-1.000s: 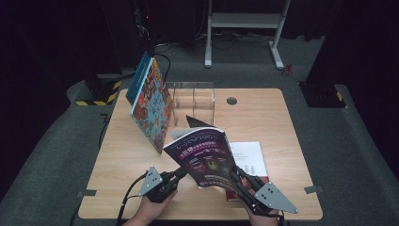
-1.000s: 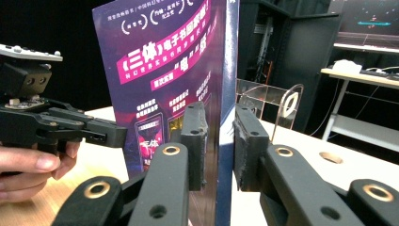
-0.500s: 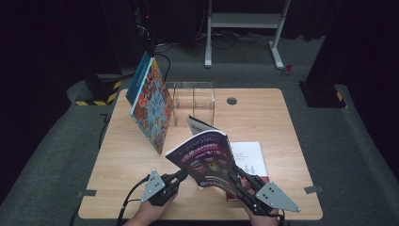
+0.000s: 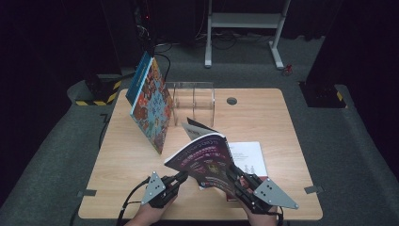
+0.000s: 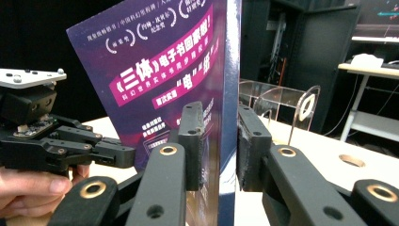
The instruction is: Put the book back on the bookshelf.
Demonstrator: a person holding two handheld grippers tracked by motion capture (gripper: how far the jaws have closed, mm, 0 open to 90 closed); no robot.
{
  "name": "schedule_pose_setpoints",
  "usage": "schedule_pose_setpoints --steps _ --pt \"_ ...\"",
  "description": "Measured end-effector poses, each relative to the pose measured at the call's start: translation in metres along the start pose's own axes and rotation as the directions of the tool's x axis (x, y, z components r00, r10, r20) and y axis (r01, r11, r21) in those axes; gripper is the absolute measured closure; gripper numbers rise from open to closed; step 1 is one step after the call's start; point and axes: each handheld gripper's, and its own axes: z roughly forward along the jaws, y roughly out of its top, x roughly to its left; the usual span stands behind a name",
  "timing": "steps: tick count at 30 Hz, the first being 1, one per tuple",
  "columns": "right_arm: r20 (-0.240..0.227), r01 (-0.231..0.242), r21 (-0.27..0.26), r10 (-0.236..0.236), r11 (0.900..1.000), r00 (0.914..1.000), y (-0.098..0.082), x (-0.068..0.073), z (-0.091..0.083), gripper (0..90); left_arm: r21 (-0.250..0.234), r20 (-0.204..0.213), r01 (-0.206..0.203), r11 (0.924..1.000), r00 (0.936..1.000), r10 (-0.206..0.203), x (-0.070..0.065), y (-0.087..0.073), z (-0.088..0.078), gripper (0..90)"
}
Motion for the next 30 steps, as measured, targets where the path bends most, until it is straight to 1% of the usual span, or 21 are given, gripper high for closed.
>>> schedule_pose_setpoints --steps 1,5,7,9,10,11,14,16,18,20,21,24,27,30 --pt "0.003 0.007 0.002 -0.007 1.000 1.0000 0.000 0.000 0.000 82.1 0.003 -0.002 0.000 1.0000 1.0000 0.000 0.001 0.000 0.000 85.0" --pt "-0.002 0.010 0.002 -0.010 1.000 0.9999 0.000 0.002 -0.001 83.7 0.007 -0.006 0.043 0.9991 0.9991 -0.043 0.005 0.000 0.002 84.7" --pt "0.006 0.029 -0.002 -0.029 1.000 0.9996 0.001 0.005 0.000 83.8 0.013 -0.017 0.053 0.9985 0.9985 -0.052 0.007 0.000 0.002 84.0" --pt "0.015 0.033 -0.009 -0.032 0.999 0.9994 0.002 0.009 0.000 83.9 0.024 -0.021 0.066 0.9975 0.9976 -0.066 0.010 0.001 0.003 81.5" --pt "0.015 0.030 -0.016 -0.030 0.999 0.9994 0.002 0.010 0.001 84.0 0.026 -0.018 0.079 0.9965 0.9968 -0.078 0.011 0.001 0.003 78.6" --pt "0.020 0.030 -0.023 -0.030 0.999 0.9994 0.003 0.011 0.001 84.0 0.026 -0.020 0.073 0.9970 0.9972 -0.072 0.012 0.001 0.003 75.8" --pt "0.030 0.030 -0.030 -0.029 0.999 0.9991 0.004 0.013 0.002 84.0 0.029 -0.020 0.075 0.9968 0.9970 -0.074 0.012 0.001 0.003 73.2" --pt "0.035 0.012 -0.037 -0.011 0.999 0.9993 0.004 0.013 0.002 84.0 0.033 -0.023 0.073 0.9968 0.9971 -0.072 0.013 0.001 0.002 71.4" --pt "0.043 0.003 -0.048 -0.001 0.999 0.9991 0.004 0.013 0.003 84.1 0.031 -0.025 0.077 0.9966 0.9968 -0.076 0.014 0.002 0.002 71.2" --pt "0.054 0.013 -0.056 -0.010 0.998 0.9985 0.005 0.013 0.003 84.1 0.031 -0.029 0.079 0.9964 0.9965 -0.078 0.015 0.002 0.002 70.4" --pt "0.065 0.014 -0.061 -0.010 0.998 0.9978 0.006 0.014 0.004 84.1 0.032 -0.034 0.073 0.9968 0.9969 -0.072 0.017 0.003 0.001 70.4" --pt "0.081 0.002 -0.084 0.005 0.996 0.9967 0.008 0.013 0.007 84.1 0.027 -0.037 0.089 0.9957 0.9954 -0.088 0.019 0.004 0.000 70.1" --pt "0.093 -0.017 -0.109 0.027 0.994 0.9953 0.011 0.011 0.013 84.1 0.028 -0.048 0.082 0.9962 0.9956 -0.081 0.023 0.005 -0.002 70.1" --pt "0.114 -0.018 -0.118 0.032 0.993 0.9930 0.014 0.010 0.021 84.1 0.025 -0.053 0.096 0.9951 0.9941 -0.094 0.025 0.005 -0.004 70.2"
